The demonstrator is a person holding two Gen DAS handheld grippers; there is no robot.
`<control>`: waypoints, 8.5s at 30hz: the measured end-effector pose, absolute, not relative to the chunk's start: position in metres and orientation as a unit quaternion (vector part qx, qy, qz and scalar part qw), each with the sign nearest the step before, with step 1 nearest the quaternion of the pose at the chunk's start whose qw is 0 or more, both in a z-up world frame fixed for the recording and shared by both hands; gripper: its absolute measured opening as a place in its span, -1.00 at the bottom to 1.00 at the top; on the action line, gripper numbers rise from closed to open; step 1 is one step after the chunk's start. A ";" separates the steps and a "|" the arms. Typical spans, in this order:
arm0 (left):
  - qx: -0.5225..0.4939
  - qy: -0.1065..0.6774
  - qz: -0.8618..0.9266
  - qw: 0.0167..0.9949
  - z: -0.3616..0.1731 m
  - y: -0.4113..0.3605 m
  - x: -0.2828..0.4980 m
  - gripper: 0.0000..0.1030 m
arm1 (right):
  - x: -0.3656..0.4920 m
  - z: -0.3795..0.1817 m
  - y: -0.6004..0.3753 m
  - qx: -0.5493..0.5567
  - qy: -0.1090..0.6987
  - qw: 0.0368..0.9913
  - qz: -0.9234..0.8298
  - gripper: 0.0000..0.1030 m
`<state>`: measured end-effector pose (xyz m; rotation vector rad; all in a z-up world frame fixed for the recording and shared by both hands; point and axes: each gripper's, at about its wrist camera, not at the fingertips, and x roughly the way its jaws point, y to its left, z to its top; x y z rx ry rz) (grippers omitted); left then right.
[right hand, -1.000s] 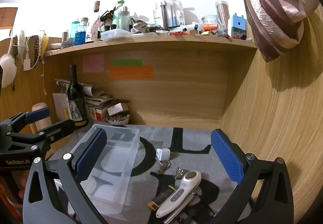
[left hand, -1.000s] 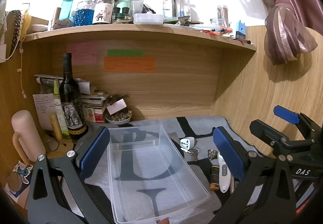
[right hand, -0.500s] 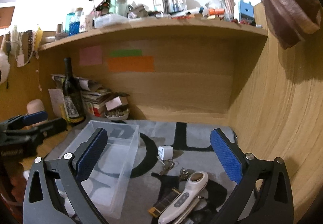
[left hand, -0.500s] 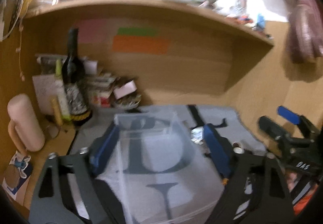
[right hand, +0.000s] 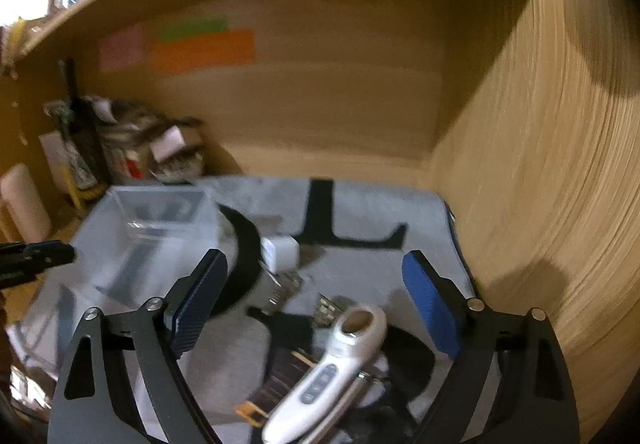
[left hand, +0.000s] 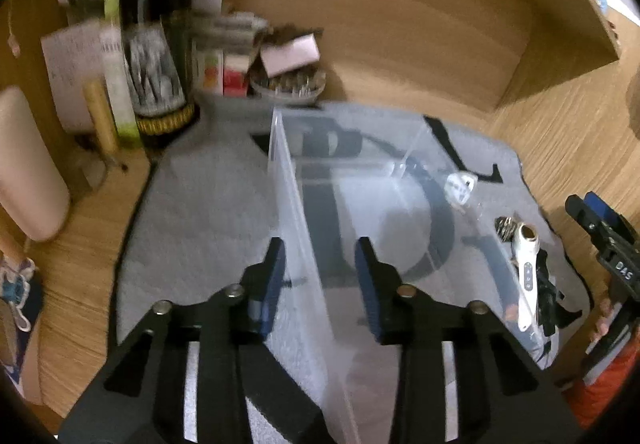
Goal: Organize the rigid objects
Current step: 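Lower the left tool and grip the wall of the clear plastic box, then close the right gripper around the white handheld device, then carry the white device into the clear box and open the right gripper, then move the right gripper back to the rug and grasp the black plastic piece, then carry the black piece into the clear box and release it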
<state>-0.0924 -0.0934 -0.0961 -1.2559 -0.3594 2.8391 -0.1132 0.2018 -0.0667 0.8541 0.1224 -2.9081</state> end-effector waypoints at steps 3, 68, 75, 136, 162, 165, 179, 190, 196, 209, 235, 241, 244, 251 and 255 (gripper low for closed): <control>-0.416 -0.119 0.902 0.009 -0.106 -0.095 -0.096 -0.52 | -0.120 -0.079 0.209 0.307 0.046 0.037 -0.950 0.60; -0.403 -0.086 0.911 0.007 -0.119 -0.088 -0.092 -0.67 | -0.119 0.000 0.135 0.226 0.024 0.125 -0.966 -0.25; -0.402 -0.089 0.911 0.008 -0.119 -0.088 -0.092 -0.66 | -0.128 -0.021 0.087 0.247 0.068 0.176 -0.951 -0.25; -0.405 -0.087 0.910 0.014 -0.120 -0.084 -0.095 -0.65 | -0.100 -0.077 0.224 0.351 0.030 -0.041 -0.935 0.58; -0.408 -0.079 0.909 0.014 -0.119 -0.087 -0.086 -0.66 | -0.073 -0.155 0.246 0.469 -0.025 -0.003 -0.883 -0.62; -0.408 -0.079 0.909 0.015 -0.119 -0.087 -0.086 -0.66 | -0.075 -0.151 0.247 0.464 -0.033 -0.005 -0.885 -0.66; -0.408 -0.081 0.909 0.014 -0.119 -0.086 -0.087 -0.66 | -0.089 -0.096 0.238 0.383 -0.023 0.012 -0.923 -0.68; -0.407 -0.081 0.910 0.015 -0.119 -0.086 -0.087 -0.65 | -0.123 -0.131 0.184 0.435 0.002 0.085 -0.896 -0.65; -0.407 -0.083 0.910 0.018 -0.118 -0.084 -0.087 -0.64 | -0.110 -0.129 0.187 0.441 0.013 0.088 -0.893 -0.39; -0.405 -0.087 0.910 0.021 -0.118 -0.081 -0.089 -0.63 | -0.114 -0.140 0.168 0.453 0.031 0.110 -0.884 -0.30; -0.405 -0.092 0.909 0.026 -0.119 -0.078 -0.095 -0.63 | -0.135 -0.059 0.110 0.330 0.058 0.196 -0.922 -0.60; -0.404 -0.093 0.909 0.027 -0.119 -0.078 -0.095 -0.63 | -0.132 -0.066 0.069 0.332 0.097 0.245 -0.906 -0.60; -0.404 -0.093 0.910 0.027 -0.119 -0.078 -0.095 -0.63 | -0.133 -0.075 0.059 0.342 0.110 0.256 -0.897 -0.60; -0.404 -0.093 0.910 0.027 -0.120 -0.080 -0.094 -0.63 | -0.144 -0.097 0.053 0.390 0.114 0.261 -0.876 -0.60; -0.404 -0.093 0.910 0.027 -0.120 -0.081 -0.094 -0.63 | -0.141 -0.095 0.053 0.387 0.121 0.259 -0.877 -0.56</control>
